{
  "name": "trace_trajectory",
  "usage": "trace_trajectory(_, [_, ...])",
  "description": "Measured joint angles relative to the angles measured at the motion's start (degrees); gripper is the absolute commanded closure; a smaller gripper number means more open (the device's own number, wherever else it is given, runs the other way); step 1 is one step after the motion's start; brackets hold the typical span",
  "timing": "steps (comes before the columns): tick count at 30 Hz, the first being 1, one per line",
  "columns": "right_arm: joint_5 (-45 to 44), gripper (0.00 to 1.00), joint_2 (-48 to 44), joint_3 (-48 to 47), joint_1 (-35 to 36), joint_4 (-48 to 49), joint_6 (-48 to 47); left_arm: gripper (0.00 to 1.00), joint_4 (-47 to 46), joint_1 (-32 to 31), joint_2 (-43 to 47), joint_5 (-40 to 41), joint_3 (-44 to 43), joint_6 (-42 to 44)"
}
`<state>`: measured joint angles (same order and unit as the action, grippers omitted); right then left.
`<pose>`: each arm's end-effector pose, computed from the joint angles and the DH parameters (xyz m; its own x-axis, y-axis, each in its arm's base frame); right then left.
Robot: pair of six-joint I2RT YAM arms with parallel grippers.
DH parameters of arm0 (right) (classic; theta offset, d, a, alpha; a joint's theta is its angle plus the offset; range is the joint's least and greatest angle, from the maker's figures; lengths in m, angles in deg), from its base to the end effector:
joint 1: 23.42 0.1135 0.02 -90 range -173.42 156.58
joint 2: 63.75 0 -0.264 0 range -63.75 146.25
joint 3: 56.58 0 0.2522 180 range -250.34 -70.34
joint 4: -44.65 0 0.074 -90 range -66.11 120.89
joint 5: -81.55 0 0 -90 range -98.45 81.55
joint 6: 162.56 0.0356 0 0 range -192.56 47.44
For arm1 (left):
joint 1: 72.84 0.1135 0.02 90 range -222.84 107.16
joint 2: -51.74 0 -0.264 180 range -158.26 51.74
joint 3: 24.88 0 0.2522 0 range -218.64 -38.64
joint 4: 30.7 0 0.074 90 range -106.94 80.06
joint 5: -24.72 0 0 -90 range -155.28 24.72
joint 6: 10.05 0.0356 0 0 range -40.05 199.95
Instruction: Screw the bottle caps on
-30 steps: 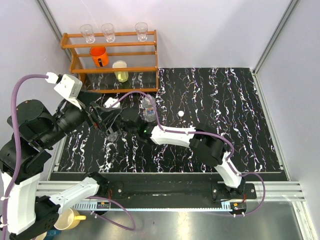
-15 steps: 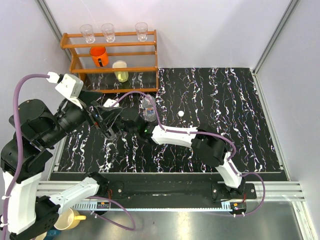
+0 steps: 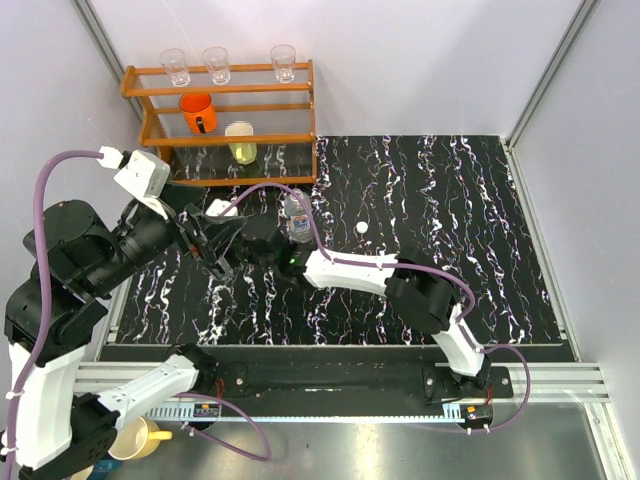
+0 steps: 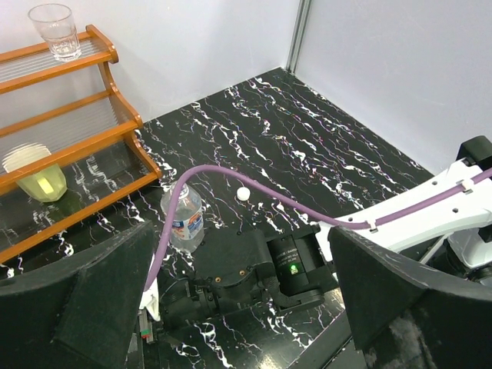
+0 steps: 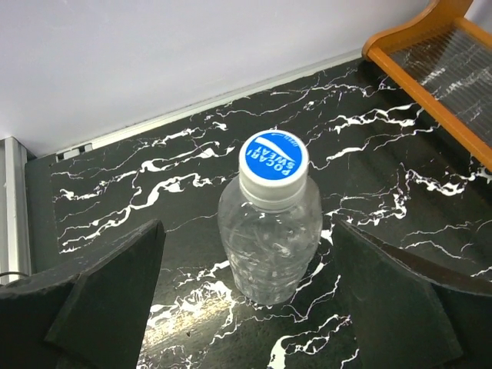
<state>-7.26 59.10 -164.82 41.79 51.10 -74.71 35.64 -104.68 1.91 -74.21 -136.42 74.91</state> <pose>0.2156 0.4685 0.2561 -0.0251 -0.1438 -0.9893 -0.9179 0.3954 -0.0342 0.0634 -0.0459 0.5285 -0.1256 -0.0241 -0.9918 0.6440 0.7584 -0.1000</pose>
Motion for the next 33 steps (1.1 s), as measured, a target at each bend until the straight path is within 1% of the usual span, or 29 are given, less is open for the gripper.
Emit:
trace_trajectory(4, [0.0,0.0,-1.8,0.3,0.0,-1.1,-0.6,0.01,-0.4,0.0,0.0,0.0,0.5,0.0])
trace_trajectory(8, [0.1,0.0,-8.2,3.4,0.0,-3.4,-1.1,0.01,-1.0,0.0,-0.3,0.0,0.4,0.2])
trace_trajectory(12, [0.3,0.0,-20.9,11.7,0.0,-5.6,-0.6,0.01,-1.9,0.0,-1.7,0.0,0.2,1.2])
trace_trajectory(15, [-1.3,0.0,-35.3,19.5,0.2,-10.4,2.3,0.01,-2.8,0.0,-4.2,-0.3,0.2,2.5])
trace_trajectory(16, [-3.3,0.0,-41.4,21.4,0.3,-13.3,4.8,0.01,-3.1,0.0,-5.4,-0.5,0.2,2.9])
trace_trajectory(17, [-5.1,0.0,-45.4,21.9,0.4,-16.2,6.5,0.05,-3.3,0.0,-6.5,-1.0,0.2,3.1])
trace_trajectory(19, [-11.9,0.0,-55.5,22.5,0.6,-24.7,12.5,0.09,-3.8,0.0,-10.0,-3.0,0.3,3.6])
trace_trajectory(20, [-14.3,0.0,-58.6,22.6,0.6,-27.3,14.4,0.13,-4.3,0.0,-11.5,-4.0,0.6,3.7])
trace_trajectory(21, [-18.7,0.0,-63.5,23.3,0.6,-31.4,17.8,0.15,-4.9,-0.3,-13.7,-5.4,1.0,3.9])
trace_trajectory(24, [-29.2,0.0,-75.7,27.8,0.6,-41.5,26.6,0.17,-6.4,-2.8,-20.6,-7.4,2.0,5.1])
trace_trajectory(26, [-35.4,0.0,-83.5,31.3,0.5,-47.1,32.1,0.18,-7.7,-5.3,-27.0,-8.0,2.3,6.2])
trace_trajectory(27, [-38.0,0.0,-86.7,33.0,0.5,-49.2,34.4,0.23,-8.2,-6.2,-30.3,-8.0,2.3,6.6])
trace_trajectory(30, [-42.9,0.0,-91.7,35.5,0.5,-54.2,39.1,0.26,-9.4,-8.0,-40.8,-8.3,1.9,7.7])
trace_trajectory(31, [-43.9,0.0,-91.9,35.6,0.5,-55.4,40.0,0.3,-9.6,-8.1,-43.7,-8.3,1.6,8.0])
trace_trajectory(32, [-44.6,0.0,-91.6,35.6,0.5,-56.8,40.9,0.32,-9.2,-8.2,-48.5,-8.3,0.4,8.3])
trace_trajectory(33, [-45.4,0.02,-90.9,35.6,0.5,-58.0,41.6,0.34,-9.5,-8.2,-50.3,-8.3,-0.1,8.4])
